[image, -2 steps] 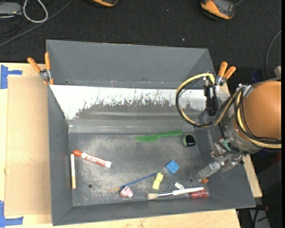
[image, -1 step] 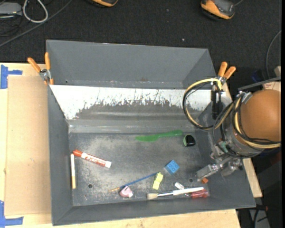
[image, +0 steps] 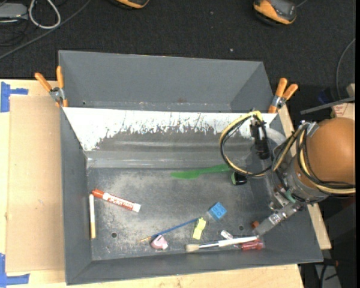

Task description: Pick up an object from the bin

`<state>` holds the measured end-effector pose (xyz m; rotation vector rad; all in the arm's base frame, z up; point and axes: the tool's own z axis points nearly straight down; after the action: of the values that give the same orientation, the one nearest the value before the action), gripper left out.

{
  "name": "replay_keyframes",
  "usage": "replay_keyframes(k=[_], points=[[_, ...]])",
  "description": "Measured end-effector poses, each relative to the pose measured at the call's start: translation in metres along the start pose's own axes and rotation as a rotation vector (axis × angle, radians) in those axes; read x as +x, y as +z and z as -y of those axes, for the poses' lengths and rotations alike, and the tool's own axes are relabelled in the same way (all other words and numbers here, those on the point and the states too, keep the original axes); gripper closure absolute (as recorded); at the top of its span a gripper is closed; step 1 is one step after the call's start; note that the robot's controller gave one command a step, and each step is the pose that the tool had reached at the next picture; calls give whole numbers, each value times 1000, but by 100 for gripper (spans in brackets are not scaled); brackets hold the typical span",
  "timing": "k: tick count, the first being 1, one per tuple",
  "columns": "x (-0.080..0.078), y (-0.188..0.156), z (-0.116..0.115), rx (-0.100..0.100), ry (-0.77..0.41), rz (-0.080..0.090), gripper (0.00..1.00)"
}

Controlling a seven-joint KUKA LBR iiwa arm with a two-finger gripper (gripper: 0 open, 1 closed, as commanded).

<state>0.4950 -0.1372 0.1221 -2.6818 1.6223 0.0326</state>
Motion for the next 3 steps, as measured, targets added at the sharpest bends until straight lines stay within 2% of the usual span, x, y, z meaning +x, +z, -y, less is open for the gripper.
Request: replay_keyframes(k=[1,2,3], points=[[2,16,-1,16,-59,2,0],[6,17,3,16,133,7,0],[-13,40,9,14,40,9,0]])
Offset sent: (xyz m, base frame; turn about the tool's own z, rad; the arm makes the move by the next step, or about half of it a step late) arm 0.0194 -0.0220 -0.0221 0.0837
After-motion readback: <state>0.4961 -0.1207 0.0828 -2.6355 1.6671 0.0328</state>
